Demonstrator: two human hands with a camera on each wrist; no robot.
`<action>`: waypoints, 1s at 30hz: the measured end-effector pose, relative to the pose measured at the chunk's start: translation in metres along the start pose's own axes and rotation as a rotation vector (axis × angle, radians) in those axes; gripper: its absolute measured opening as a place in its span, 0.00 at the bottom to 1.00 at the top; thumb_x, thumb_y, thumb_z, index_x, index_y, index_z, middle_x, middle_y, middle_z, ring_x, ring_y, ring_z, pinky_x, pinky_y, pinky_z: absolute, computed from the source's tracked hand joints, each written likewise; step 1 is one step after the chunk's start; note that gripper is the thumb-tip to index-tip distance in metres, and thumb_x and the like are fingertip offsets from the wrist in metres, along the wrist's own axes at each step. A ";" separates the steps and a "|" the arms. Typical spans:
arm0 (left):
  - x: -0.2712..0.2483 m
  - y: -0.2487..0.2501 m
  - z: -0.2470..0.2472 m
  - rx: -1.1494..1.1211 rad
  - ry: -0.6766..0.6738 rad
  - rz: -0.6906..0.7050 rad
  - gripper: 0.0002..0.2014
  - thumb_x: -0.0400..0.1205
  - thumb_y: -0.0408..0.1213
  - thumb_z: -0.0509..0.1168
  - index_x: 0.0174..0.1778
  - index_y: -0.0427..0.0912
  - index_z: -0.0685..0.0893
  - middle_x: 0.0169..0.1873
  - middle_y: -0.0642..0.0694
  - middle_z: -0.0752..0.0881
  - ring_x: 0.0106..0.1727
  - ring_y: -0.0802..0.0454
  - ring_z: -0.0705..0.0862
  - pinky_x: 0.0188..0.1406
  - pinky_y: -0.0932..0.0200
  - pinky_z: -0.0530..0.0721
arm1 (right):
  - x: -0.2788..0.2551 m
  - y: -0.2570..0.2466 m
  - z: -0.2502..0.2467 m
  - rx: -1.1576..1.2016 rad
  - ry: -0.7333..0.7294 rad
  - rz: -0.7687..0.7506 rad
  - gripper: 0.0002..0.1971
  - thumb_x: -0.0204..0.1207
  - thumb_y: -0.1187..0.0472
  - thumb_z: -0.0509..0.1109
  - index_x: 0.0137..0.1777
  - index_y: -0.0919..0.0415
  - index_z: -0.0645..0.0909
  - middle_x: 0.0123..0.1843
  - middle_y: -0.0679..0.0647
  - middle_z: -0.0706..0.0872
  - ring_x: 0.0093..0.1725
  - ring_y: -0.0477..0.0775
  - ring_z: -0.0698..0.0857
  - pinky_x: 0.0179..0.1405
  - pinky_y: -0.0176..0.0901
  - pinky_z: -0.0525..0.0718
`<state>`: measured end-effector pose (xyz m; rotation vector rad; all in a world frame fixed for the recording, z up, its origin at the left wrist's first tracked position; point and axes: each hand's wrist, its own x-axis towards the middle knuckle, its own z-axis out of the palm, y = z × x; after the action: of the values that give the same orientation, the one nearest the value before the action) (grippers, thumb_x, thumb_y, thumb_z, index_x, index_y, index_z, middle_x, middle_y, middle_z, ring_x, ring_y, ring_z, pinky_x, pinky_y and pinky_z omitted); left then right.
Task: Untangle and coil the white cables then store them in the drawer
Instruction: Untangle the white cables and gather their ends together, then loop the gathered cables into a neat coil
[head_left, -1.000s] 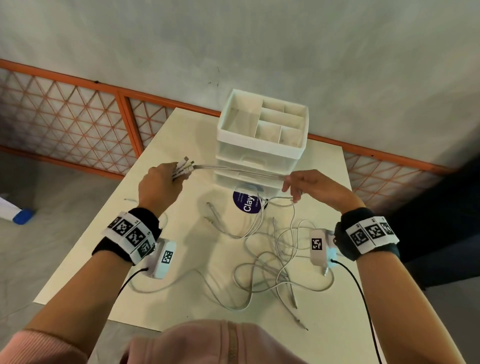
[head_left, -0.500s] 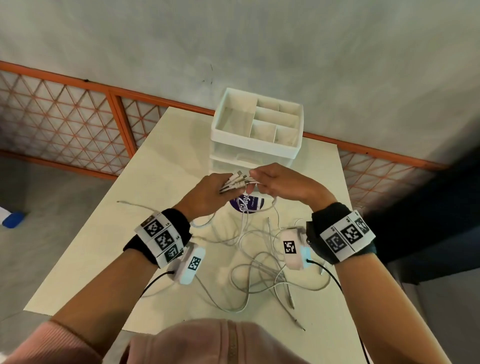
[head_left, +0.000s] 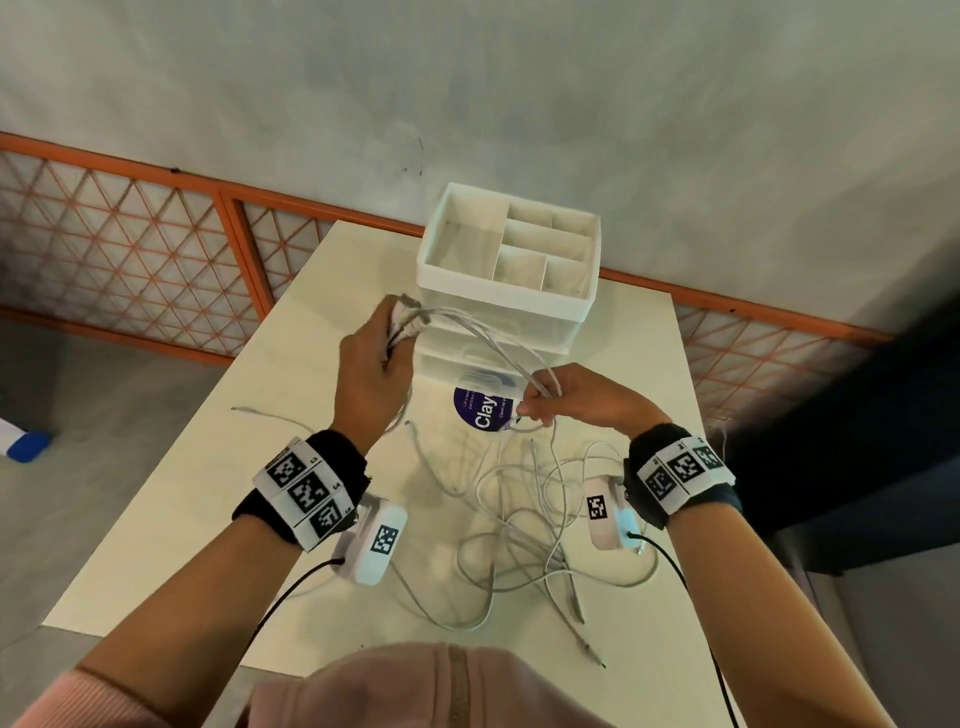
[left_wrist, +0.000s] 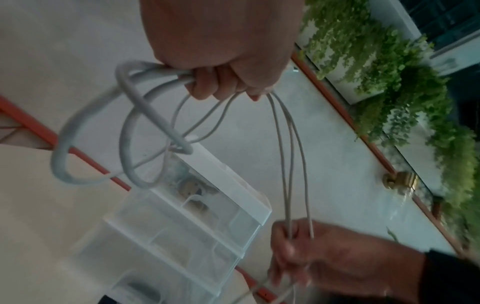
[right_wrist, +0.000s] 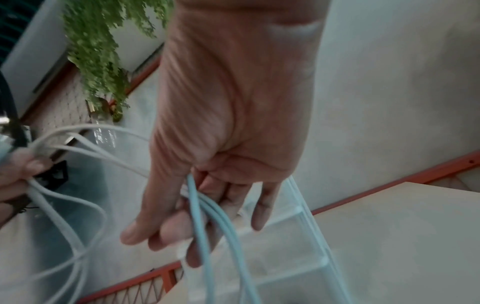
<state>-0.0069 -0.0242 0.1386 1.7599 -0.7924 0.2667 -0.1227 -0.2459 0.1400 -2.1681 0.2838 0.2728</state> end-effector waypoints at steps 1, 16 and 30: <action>0.003 0.001 -0.003 -0.003 0.063 -0.026 0.08 0.82 0.24 0.58 0.52 0.35 0.80 0.29 0.44 0.80 0.28 0.61 0.78 0.26 0.69 0.71 | -0.001 0.007 0.000 -0.028 -0.003 0.023 0.07 0.74 0.57 0.75 0.35 0.55 0.84 0.33 0.52 0.87 0.40 0.50 0.86 0.48 0.38 0.78; -0.019 -0.047 0.000 0.236 -0.232 -0.617 0.15 0.79 0.29 0.65 0.60 0.29 0.76 0.49 0.33 0.82 0.51 0.36 0.80 0.42 0.57 0.69 | -0.036 -0.020 -0.026 0.135 0.255 -0.035 0.20 0.87 0.52 0.52 0.55 0.60 0.86 0.30 0.48 0.66 0.32 0.48 0.69 0.38 0.38 0.75; -0.012 0.010 0.028 -0.090 -0.591 -0.122 0.09 0.84 0.34 0.62 0.41 0.52 0.80 0.34 0.47 0.83 0.38 0.49 0.79 0.42 0.55 0.74 | -0.027 -0.043 0.000 -0.052 0.081 -0.109 0.10 0.81 0.52 0.64 0.49 0.55 0.85 0.42 0.54 0.86 0.35 0.45 0.78 0.34 0.38 0.76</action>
<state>-0.0275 -0.0465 0.1302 1.8100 -1.0853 -0.3861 -0.1354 -0.2184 0.1814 -2.2405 0.2051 0.1325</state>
